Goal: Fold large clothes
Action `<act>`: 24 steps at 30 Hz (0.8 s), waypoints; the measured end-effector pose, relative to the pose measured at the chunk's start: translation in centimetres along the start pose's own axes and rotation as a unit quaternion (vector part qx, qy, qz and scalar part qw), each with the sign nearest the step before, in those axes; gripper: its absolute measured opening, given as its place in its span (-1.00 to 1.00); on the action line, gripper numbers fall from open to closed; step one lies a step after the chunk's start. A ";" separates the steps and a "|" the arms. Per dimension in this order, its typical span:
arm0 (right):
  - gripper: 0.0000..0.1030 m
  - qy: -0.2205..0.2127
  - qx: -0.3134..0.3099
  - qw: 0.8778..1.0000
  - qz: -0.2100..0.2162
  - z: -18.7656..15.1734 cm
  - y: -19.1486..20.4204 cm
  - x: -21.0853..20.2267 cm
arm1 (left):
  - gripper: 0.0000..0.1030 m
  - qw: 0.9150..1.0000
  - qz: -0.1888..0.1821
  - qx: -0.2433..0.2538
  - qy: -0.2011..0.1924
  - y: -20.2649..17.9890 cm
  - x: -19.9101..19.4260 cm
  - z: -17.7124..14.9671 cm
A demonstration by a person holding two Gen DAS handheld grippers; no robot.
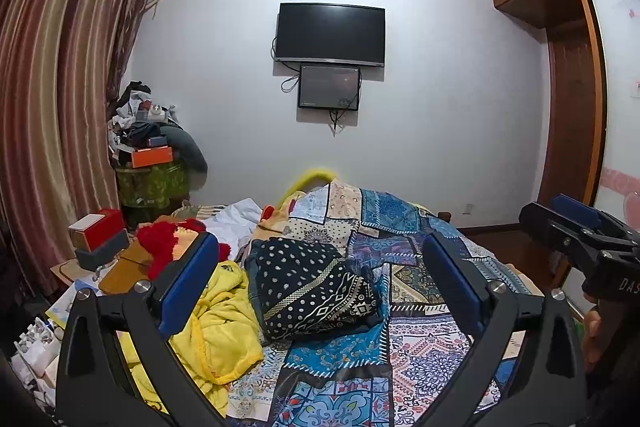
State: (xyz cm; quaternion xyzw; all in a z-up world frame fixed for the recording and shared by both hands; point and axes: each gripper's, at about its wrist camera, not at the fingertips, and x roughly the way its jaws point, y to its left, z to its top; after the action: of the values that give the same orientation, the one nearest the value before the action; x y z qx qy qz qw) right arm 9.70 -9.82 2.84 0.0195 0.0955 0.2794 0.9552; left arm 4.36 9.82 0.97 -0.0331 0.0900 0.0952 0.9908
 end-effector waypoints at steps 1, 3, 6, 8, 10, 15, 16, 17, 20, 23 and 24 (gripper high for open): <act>0.99 0.000 0.001 1.000 -0.001 0.0 0.0 0.0 | 0.99 1.000 -0.001 0.000 0.000 -0.1 0.0 0.0; 0.99 0.000 0.004 1.000 -0.002 0.0 -0.2 0.0 | 0.99 1.000 -0.002 0.001 0.001 -0.1 0.1 0.0; 0.99 0.000 0.007 1.000 -0.002 0.0 -0.3 -0.1 | 0.99 1.000 -0.012 0.003 0.005 -0.2 0.2 0.1; 0.99 0.001 0.007 1.000 -0.003 0.0 -0.3 -0.1 | 0.99 1.000 -0.012 0.006 0.008 -0.2 0.2 0.1; 0.99 0.000 0.006 1.000 -0.005 0.0 -0.3 -0.1 | 0.99 1.000 -0.010 0.010 0.006 -0.3 0.2 0.0; 0.99 0.001 0.005 1.000 -0.009 -0.1 -0.2 -0.1 | 0.99 1.000 -0.018 0.007 0.012 -0.2 0.4 0.0; 0.99 0.000 0.005 1.000 -0.009 -0.1 -0.2 -0.1 | 0.99 1.000 -0.016 0.006 0.012 -0.2 0.4 0.0; 0.99 0.000 0.005 1.000 -0.010 -0.1 -0.2 0.0 | 0.99 1.000 -0.016 0.006 0.012 -0.2 0.5 0.0; 0.99 0.002 0.004 1.000 -0.013 -0.1 -0.1 -0.1 | 0.99 1.000 -0.019 0.001 0.015 0.0 0.6 -0.1; 0.99 0.004 0.005 1.000 -0.016 -0.2 -0.2 0.1 | 0.99 1.000 -0.022 -0.002 0.016 0.1 0.6 -0.1; 0.99 0.006 0.005 1.000 -0.016 -0.3 -0.2 0.2 | 0.99 1.000 -0.021 -0.002 0.017 0.2 0.7 -0.1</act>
State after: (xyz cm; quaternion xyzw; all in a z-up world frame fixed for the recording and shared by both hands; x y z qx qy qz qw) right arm 9.93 -9.86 2.50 0.0214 0.1033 0.2636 0.9588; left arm 4.96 10.10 0.71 -0.0385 0.1057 0.0738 0.9909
